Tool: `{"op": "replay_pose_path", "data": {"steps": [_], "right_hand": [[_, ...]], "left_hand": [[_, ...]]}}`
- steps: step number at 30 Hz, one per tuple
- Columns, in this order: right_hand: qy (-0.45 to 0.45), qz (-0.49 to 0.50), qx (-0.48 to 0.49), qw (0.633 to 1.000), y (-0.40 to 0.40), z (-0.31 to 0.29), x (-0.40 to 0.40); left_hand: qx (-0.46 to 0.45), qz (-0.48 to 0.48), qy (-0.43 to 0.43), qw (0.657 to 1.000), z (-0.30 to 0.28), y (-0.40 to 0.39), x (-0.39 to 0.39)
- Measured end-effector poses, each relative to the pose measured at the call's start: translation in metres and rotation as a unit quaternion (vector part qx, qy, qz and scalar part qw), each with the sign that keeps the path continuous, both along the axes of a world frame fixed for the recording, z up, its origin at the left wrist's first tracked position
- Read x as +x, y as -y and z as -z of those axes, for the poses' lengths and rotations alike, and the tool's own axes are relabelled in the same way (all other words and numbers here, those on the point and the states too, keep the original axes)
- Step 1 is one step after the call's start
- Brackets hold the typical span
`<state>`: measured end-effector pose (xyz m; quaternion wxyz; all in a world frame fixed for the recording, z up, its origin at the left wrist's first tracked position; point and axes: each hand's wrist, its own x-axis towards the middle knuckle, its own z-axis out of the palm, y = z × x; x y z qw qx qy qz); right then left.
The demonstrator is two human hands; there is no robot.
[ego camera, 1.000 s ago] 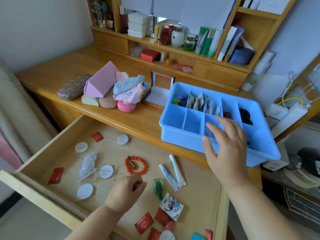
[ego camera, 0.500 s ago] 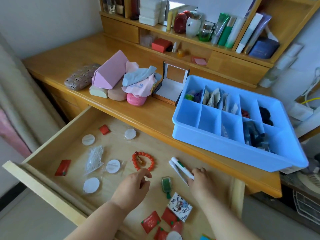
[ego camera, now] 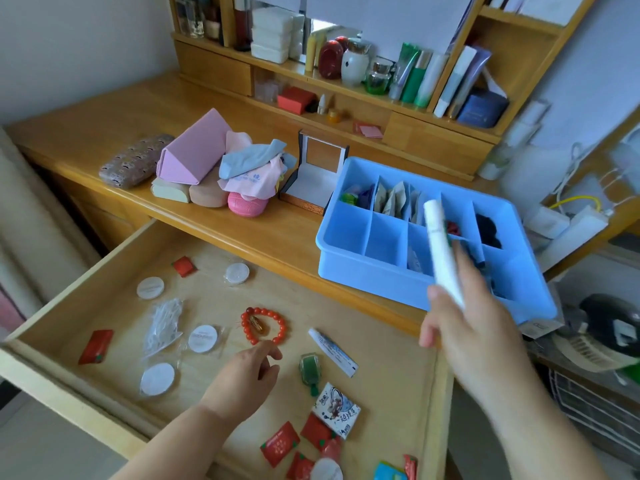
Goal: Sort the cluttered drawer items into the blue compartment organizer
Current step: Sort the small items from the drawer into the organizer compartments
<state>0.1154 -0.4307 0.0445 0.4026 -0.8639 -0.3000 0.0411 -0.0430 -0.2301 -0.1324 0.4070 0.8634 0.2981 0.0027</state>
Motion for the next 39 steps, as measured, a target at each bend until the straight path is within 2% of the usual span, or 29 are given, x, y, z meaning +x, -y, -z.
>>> {"op": "replay_pose_path", "data": {"steps": [3, 5, 6, 8, 10, 11, 13, 15, 17, 19, 22, 24, 26, 28, 30, 32, 33, 36, 39], "right_hand": [[-0.063, 0.061, -0.108, 0.990, -0.010, -0.012, 0.038], [-0.058, 0.095, -0.109, 0.988, -0.017, -0.008, 0.042], [-0.017, 0.112, -0.087, 0.990, -0.019, -0.002, 0.039], [0.120, 0.104, -0.027, 0.987, -0.021, 0.016, 0.024], [0.229, 0.015, 0.005, 0.973, -0.025, 0.039, 0.001], [0.251, -0.039, -0.006, 0.967, -0.029, 0.055, -0.008], [0.204, -0.119, -0.083, 0.968, -0.042, 0.090, -0.017], [0.083, -0.106, -0.178, 0.975, -0.057, 0.124, -0.014], [0.011, -0.071, -0.272, 0.960, -0.069, 0.153, -0.006], [-0.018, -0.053, -0.349, 0.935, -0.076, 0.174, -0.002], [0.002, -0.046, -0.389, 0.920, -0.076, 0.187, -0.002], [0.043, -0.073, -0.382, 0.920, -0.067, 0.178, -0.006], [0.061, -0.105, -0.324, 0.938, -0.052, 0.160, -0.012], [0.087, -0.128, -0.205, 0.966, -0.036, 0.130, -0.022], [0.123, -0.107, -0.056, 0.985, -0.022, 0.084, -0.031], [0.194, -0.050, 0.068, 0.977, -0.012, 0.039, -0.025], [0.233, -0.012, 0.088, 0.968, -0.010, 0.019, -0.015], [0.258, 0.112, 0.025, 0.959, -0.015, -0.017, 0.027], [0.199, 0.139, -0.119, 0.963, -0.035, -0.013, 0.064]], "left_hand": [[-0.009, -0.004, -0.002, 1.000, -0.002, 0.001, -0.001], [-0.008, -0.002, 0.002, 1.000, -0.003, 0.001, -0.001], [-0.006, 0.000, 0.006, 1.000, -0.003, 0.001, -0.001], [-0.005, 0.002, 0.014, 1.000, -0.004, 0.000, 0.000], [-0.007, 0.004, 0.017, 1.000, -0.004, 0.001, -0.001], [-0.006, 0.006, 0.020, 1.000, -0.005, 0.000, -0.001], [-0.003, 0.011, 0.021, 1.000, -0.005, 0.000, -0.001], [-0.008, 0.011, 0.021, 1.000, -0.006, 0.000, -0.001], [-0.016, 0.006, 0.018, 1.000, -0.007, 0.000, -0.001], [-0.026, -0.001, 0.015, 1.000, -0.007, -0.001, -0.002], [-0.037, -0.017, 0.005, 0.999, -0.006, -0.003, -0.004], [-0.041, -0.025, 0.002, 0.999, -0.006, -0.003, -0.003], [-0.045, -0.027, 0.001, 0.999, -0.007, -0.004, -0.002], [-0.044, -0.024, -0.001, 0.999, -0.006, -0.004, -0.002], [-0.038, -0.023, 0.000, 0.999, -0.006, -0.004, -0.002], [-0.039, -0.026, 0.004, 0.999, -0.005, -0.003, -0.001], [-0.041, -0.027, 0.004, 0.999, -0.006, -0.003, -0.001], [-0.050, -0.026, -0.005, 0.998, -0.007, 0.000, -0.001], [-0.057, -0.033, -0.012, 0.998, -0.009, 0.000, -0.002]]}}
